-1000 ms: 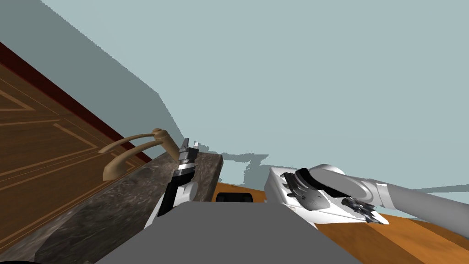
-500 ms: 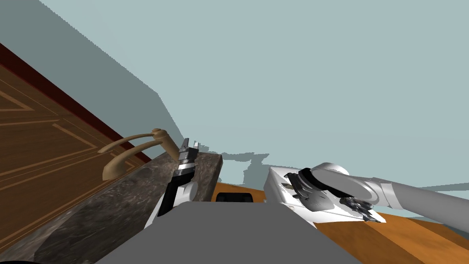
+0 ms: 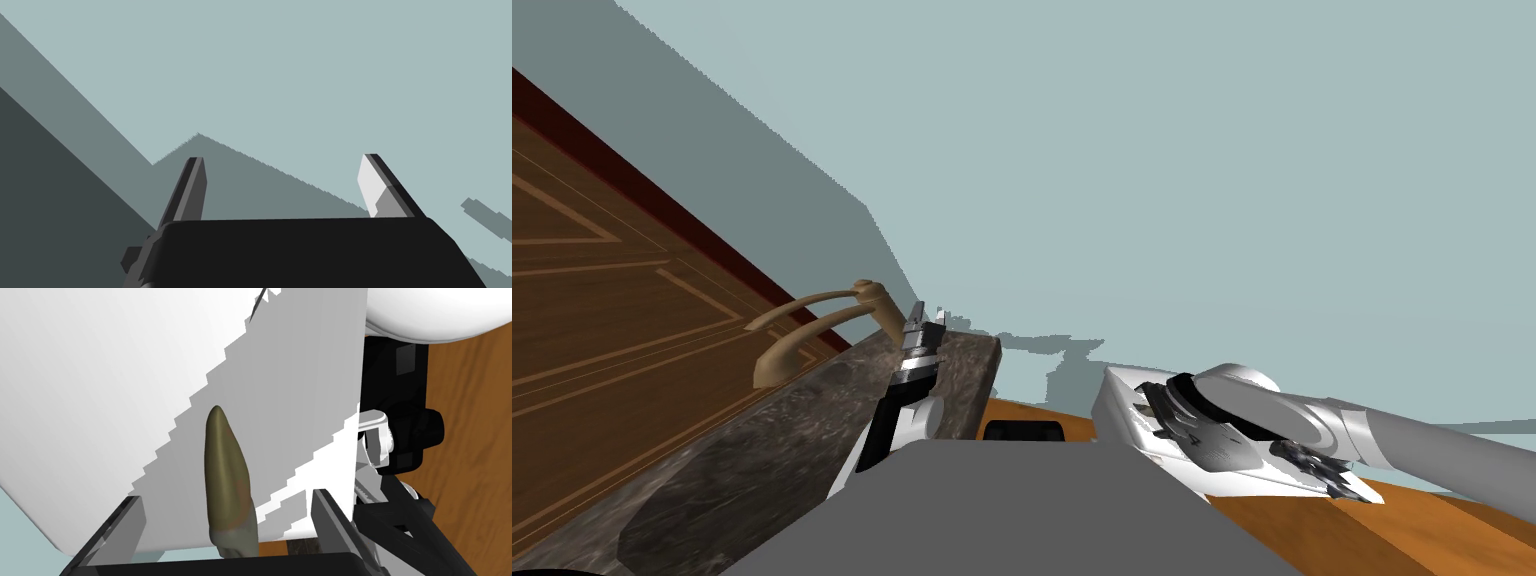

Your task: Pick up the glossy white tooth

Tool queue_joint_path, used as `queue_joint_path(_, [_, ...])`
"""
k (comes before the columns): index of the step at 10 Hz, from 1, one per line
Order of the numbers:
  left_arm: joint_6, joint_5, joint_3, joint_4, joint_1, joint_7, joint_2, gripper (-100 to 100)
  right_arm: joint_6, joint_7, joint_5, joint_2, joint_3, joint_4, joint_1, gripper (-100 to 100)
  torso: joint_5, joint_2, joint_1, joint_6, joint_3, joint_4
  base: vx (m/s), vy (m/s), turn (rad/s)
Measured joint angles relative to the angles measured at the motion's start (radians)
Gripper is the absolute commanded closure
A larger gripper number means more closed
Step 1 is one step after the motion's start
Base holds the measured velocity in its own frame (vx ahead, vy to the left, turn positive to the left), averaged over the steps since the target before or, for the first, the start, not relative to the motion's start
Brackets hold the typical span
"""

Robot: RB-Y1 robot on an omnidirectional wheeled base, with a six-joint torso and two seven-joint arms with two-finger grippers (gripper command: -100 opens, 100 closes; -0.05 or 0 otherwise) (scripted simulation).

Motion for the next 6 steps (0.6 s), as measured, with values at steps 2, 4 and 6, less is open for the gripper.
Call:
queue_joint_path(2, [0.0, 0.0, 0.0, 0.0, 0.0, 0.0, 0.0, 0, -0.001, 0.0, 0.0, 0.0, 0.0, -0.001, 0.0, 100, -0.001, 0.0, -0.002, 0.0, 0.0, 0.0, 0.0, 0.0, 0.0])
queue_joint_path(4, [0.0, 0.0, 0.0, 0.0, 0.0, 0.0, 0.0, 0, -0.001, 0.0, 0.0, 0.0, 0.0, -0.001, 0.0, 100, -0.001, 0.0, -0.002, 0.0, 0.0, 0.0, 0.0, 0.0, 0.0])
queue_joint_path(6, [0.0, 0.0, 0.0, 0.0, 0.0, 0.0, 0.0, 0, -0.001, 0.0, 0.0, 0.0, 0.0, -0.001, 0.0, 100, -0.001, 0.0, -0.002, 0.0, 0.0, 0.0, -0.003, -0.012, -0.047])
